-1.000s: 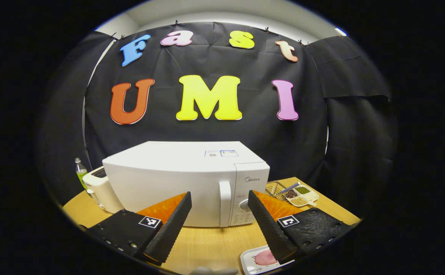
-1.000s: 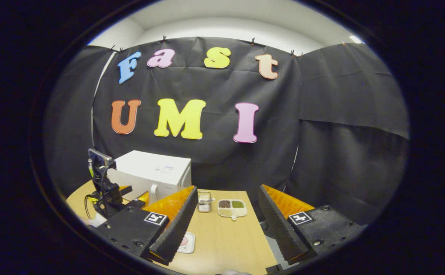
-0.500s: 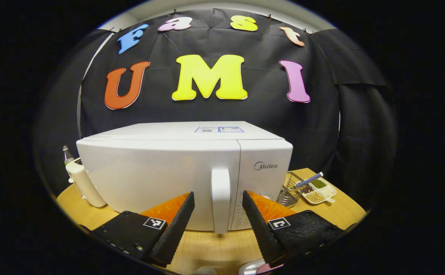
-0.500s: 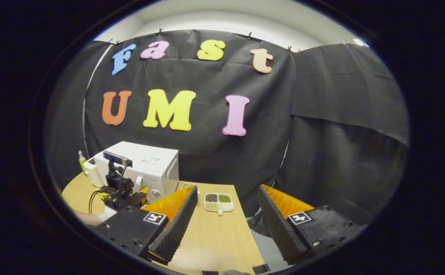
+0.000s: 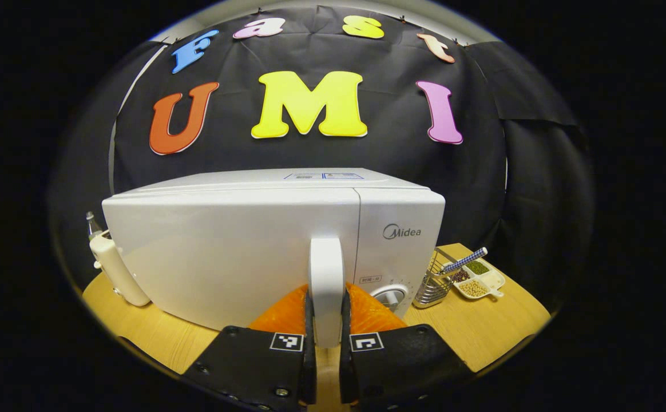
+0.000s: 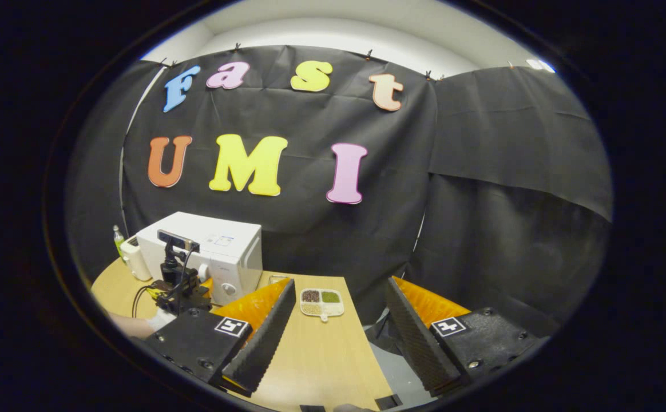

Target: Open the microwave oven with the left hand, put the food in, and close the microwave oven.

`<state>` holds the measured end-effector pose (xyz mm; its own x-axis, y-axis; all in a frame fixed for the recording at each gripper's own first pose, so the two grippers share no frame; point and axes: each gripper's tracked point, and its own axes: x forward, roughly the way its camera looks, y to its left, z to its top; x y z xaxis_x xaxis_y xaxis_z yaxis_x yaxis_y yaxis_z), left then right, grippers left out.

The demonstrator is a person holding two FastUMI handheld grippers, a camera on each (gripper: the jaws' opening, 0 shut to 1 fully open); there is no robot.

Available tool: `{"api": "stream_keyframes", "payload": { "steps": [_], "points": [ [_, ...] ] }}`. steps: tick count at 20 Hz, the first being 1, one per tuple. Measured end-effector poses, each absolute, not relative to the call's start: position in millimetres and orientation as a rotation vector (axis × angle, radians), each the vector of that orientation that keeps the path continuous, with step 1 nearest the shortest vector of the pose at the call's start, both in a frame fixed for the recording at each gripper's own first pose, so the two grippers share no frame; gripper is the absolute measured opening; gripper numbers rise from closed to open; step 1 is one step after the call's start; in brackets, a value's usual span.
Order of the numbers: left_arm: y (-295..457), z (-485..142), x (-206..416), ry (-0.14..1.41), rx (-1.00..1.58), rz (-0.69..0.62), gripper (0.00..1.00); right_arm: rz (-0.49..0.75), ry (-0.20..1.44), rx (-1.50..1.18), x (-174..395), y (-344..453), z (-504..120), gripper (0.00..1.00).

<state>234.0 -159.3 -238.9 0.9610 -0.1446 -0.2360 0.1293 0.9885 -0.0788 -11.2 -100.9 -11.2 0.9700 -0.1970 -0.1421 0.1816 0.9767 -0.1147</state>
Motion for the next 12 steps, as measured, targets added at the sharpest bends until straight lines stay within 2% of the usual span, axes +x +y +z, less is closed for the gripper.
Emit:
{"api": "stream_keyframes", "payload": {
  "steps": [1,2,3,4,5,6,7,12],
  "points": [
    [-159,-238,233,0.246,-0.07,-0.143,0.16,-0.19,0.152,-0.102,-13,-99,-11,1.0],
    [-159,-238,232,0.253,-0.071,-0.149,0.16,-0.189,0.155,-0.103,-16,-97,-11,0.93],
    [-159,-239,232,0.255,-0.073,-0.156,0.16,-0.188,0.154,-0.105,-18,-95,-11,1.0],
    [-158,-238,232,0.259,-0.076,-0.165,0.16,-0.188,0.154,-0.109,-20,-93,-11,1.0],
    [-159,-239,231,0.261,-0.08,-0.172,0.16,-0.189,0.15,-0.113,-22,-92,-11,0.93],
    [-159,-239,229,0.266,-0.08,-0.177,0.16,-0.192,0.145,-0.114,-25,-92,-10,0.93],
    [-158,-238,227,0.265,-0.08,-0.18,0.16,-0.192,0.146,-0.111,-27,-90,-11,0.99],
    [-141,-239,172,0.237,-0.039,-0.196,0.15,-0.17,0.151,-0.101,-38,-77,-17,0.99]
  ]
}}
